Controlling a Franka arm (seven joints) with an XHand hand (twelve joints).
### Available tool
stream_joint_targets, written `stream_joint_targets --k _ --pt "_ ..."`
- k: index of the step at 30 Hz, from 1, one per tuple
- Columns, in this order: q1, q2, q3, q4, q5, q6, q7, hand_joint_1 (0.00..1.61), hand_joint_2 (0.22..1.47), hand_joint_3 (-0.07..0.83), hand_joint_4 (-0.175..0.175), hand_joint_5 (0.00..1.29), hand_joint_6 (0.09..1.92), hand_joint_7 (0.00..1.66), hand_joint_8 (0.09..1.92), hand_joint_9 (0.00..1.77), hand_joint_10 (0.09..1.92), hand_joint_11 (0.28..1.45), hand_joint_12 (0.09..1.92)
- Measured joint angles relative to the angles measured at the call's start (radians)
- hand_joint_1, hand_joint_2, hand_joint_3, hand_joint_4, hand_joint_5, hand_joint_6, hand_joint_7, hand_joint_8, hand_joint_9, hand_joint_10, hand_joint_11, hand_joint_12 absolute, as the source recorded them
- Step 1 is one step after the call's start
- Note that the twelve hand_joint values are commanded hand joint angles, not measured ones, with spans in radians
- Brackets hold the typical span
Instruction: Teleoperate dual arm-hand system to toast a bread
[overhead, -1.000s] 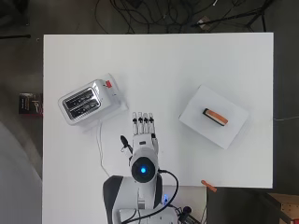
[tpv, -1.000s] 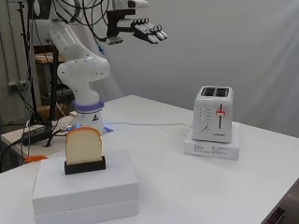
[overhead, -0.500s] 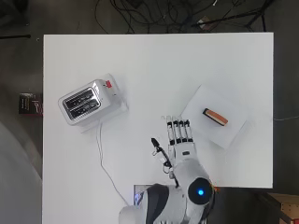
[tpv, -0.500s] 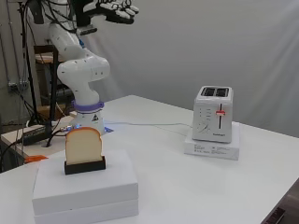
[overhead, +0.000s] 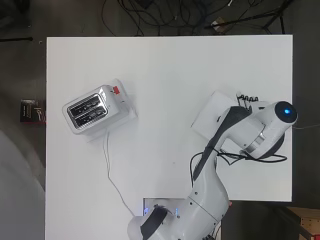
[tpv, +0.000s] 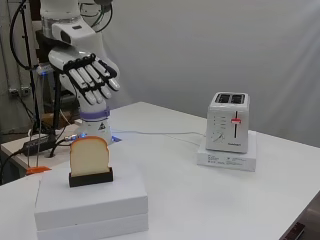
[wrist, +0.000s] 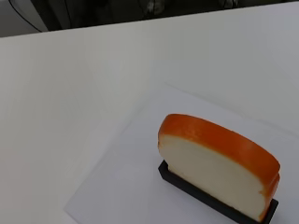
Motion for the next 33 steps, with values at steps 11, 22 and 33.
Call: stream_joint_targets --k 11,22,33 --pt "0.037 0.128 -0.093 0.095 -0.118 -0.121 0.062 0.32 0.82 -0.010 0.032 0.17 0.09 0.33 0.09 0.49 0.09 0.48 0.09" --pt "1.083 -0.116 -0.600 0.046 -0.229 -0.084 0.080 0.30 0.86 0.003 0.030 0.18 0.09 0.32 0.09 0.51 0.09 0.52 0.09" --pt "0.555 0.004 -0.494 0.026 -0.267 -0.064 0.087 0.33 0.80 -0.016 0.084 0.11 0.09 0.26 0.09 0.48 0.09 0.54 0.09"
